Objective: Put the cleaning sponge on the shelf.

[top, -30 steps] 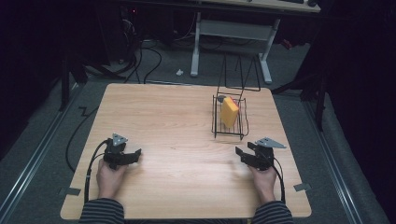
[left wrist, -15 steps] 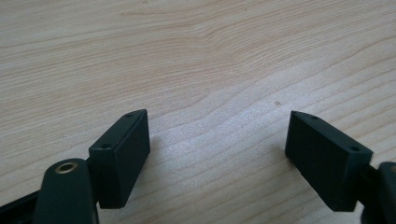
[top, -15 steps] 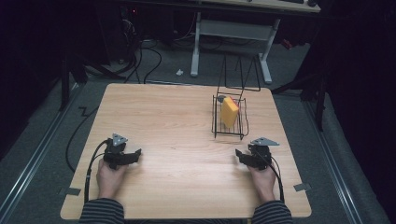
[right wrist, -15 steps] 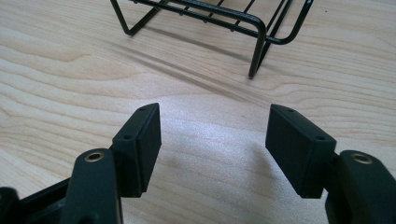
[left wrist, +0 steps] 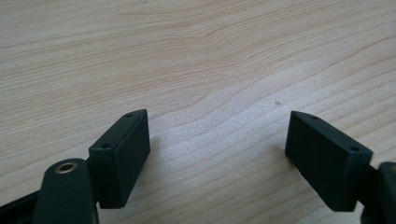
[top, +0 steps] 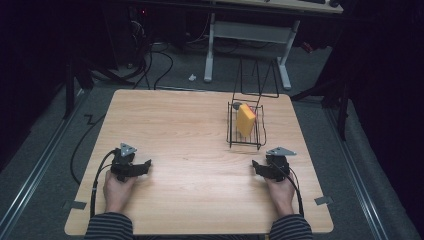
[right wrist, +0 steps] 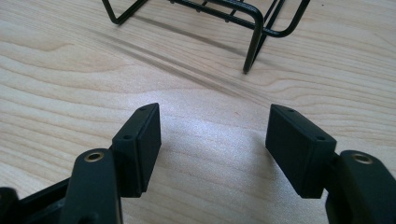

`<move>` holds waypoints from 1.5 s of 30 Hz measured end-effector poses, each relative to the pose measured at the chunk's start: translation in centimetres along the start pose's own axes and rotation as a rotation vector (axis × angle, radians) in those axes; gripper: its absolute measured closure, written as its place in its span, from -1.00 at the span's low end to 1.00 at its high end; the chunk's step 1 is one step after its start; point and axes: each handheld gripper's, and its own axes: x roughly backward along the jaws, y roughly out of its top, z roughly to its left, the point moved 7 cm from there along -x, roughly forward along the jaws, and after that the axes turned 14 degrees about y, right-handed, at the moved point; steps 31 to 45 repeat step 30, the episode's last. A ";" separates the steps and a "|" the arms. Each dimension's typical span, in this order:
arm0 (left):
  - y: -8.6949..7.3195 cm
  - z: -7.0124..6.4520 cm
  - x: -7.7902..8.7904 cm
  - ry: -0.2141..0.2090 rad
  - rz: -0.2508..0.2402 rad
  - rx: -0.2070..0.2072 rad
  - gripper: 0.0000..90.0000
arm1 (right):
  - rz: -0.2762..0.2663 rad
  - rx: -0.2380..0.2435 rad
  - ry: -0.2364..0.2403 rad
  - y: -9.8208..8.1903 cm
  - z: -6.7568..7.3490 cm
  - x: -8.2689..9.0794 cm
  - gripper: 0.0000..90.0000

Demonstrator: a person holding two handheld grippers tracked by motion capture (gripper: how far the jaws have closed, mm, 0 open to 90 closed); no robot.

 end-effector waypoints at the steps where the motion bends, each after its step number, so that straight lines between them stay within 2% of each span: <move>1: 0.0 0.0 0.0 0.000 0.000 0.000 -0.50 | 0.002 0.003 -0.002 0.0 0.0 0.0 -0.20; 18: 0.0 0.0 0.0 -0.001 0.000 -0.001 -0.50 | 0.005 0.003 -0.017 -0.1 -0.2 -0.3 -0.29; 45: 0.0 0.0 0.0 -0.001 0.000 -0.001 -0.50 | 0.005 0.000 -0.018 -0.2 -0.1 -0.2 -0.29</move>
